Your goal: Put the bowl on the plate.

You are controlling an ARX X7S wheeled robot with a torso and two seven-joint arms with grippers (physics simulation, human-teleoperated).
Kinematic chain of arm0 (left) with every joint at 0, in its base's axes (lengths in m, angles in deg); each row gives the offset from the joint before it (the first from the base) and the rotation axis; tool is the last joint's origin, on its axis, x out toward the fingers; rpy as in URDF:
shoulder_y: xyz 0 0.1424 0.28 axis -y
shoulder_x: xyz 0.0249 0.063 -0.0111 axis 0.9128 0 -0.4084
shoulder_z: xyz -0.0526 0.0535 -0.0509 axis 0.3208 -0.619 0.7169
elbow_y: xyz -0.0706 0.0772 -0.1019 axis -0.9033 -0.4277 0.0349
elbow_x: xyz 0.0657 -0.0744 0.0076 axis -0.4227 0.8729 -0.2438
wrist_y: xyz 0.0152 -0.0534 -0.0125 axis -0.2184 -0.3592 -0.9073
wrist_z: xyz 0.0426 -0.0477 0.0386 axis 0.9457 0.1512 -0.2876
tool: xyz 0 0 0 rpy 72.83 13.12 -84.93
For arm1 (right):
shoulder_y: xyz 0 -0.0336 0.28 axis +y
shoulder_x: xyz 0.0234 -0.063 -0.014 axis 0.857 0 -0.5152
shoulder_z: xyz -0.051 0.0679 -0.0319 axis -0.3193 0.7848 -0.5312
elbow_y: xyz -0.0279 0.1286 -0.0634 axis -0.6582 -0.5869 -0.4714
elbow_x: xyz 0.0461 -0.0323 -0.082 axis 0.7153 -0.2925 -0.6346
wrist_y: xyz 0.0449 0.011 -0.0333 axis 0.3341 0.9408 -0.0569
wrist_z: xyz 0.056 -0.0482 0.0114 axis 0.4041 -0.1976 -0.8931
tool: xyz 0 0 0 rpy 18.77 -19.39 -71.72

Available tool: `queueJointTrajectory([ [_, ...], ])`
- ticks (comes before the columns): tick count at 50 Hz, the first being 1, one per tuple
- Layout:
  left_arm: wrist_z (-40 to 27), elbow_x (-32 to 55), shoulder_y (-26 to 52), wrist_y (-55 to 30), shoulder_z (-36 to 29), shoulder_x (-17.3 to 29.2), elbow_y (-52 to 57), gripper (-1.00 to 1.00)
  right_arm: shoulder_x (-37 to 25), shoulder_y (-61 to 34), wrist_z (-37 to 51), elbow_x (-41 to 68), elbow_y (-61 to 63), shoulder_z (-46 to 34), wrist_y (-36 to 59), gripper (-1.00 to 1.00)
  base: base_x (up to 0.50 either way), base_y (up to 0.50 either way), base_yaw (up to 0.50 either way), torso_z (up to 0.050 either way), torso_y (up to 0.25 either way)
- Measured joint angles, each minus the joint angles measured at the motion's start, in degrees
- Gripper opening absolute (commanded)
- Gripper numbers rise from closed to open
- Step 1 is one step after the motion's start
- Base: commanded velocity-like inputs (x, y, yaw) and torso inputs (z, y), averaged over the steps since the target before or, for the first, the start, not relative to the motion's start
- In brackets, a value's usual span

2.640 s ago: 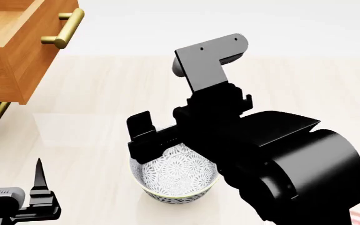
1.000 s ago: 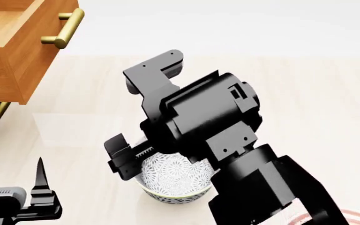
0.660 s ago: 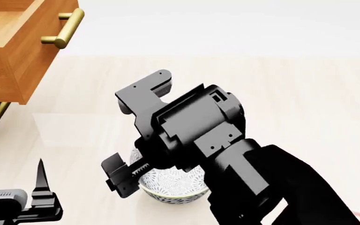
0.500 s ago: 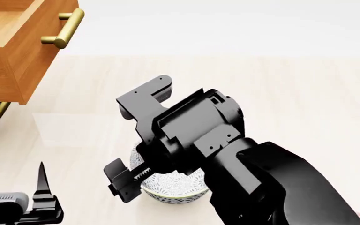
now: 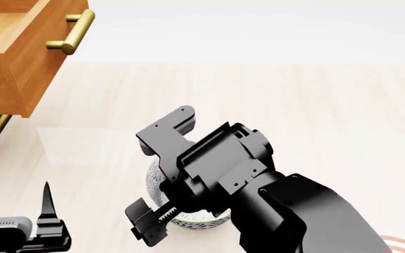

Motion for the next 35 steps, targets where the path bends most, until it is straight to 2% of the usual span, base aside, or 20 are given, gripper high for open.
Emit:
queueJointTrajectory([
  [34, -0.4, 0.1, 0.0, 1.4, -0.7, 0.3, -1.4, 1.00, 0.0, 2.7, -1.4, -4.8, 1.2, -0.5, -2.4, 1.00, 0.00, 0.00, 0.00, 0.000, 0.000],
  [35, -0.5, 0.1, 0.0, 1.4, -0.8, 0.3, -1.3, 1.00, 0.0, 2.7, -1.5, -4.9, 1.3, -0.4, -2.5, -1.00, 0.00, 0.00, 0.00, 0.000, 0.000],
])
